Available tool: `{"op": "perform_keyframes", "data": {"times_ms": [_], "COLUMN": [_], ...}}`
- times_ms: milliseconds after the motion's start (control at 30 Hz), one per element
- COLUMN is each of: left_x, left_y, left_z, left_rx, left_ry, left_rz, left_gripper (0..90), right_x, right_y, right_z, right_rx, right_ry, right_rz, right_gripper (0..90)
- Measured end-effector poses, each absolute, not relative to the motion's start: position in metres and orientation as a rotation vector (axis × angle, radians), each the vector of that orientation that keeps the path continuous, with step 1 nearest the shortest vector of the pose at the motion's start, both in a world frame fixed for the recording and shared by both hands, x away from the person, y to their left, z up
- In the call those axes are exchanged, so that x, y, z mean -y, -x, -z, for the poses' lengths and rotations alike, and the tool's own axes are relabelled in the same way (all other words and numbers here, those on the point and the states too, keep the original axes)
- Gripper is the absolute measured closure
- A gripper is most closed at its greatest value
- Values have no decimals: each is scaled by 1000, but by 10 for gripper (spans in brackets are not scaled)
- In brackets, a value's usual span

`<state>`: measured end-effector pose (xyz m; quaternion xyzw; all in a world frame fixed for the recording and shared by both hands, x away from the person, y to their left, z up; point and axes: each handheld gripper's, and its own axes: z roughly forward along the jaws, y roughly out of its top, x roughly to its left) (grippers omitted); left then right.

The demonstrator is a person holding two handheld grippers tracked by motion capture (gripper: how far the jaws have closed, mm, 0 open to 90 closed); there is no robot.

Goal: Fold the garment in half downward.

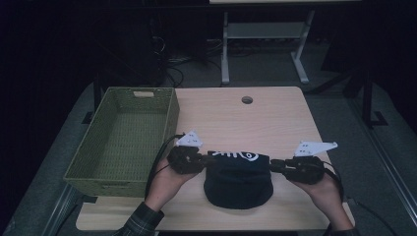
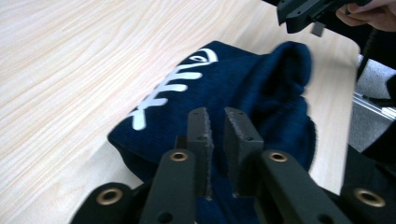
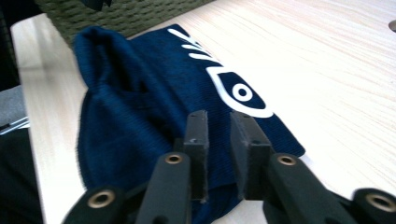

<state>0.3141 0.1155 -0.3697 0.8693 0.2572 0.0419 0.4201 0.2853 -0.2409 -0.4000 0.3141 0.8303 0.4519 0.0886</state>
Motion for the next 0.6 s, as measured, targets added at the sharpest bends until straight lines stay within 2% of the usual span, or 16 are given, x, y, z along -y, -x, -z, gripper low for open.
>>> {"op": "perform_keyframes", "data": {"times_ms": [133,200,600], "left_x": [-110,-108,-91], "left_y": [-328,-336,-371], "left_z": [375,379,411], "left_rx": [-687,-714,-809], "left_ry": [-2166,-2176,-2254], "left_rz": [-102,-106,-118], "left_gripper": [896,897,899], "right_x": [234,232,230], "right_y": [-297,-301,-295], "right_z": [403,405,414], "right_rx": [-2480,-2489,-2540], "right_ry": [-933,-928,-932], "right_rz": [-1339,-1351,-1365], "right_gripper": [863,886,898]}}
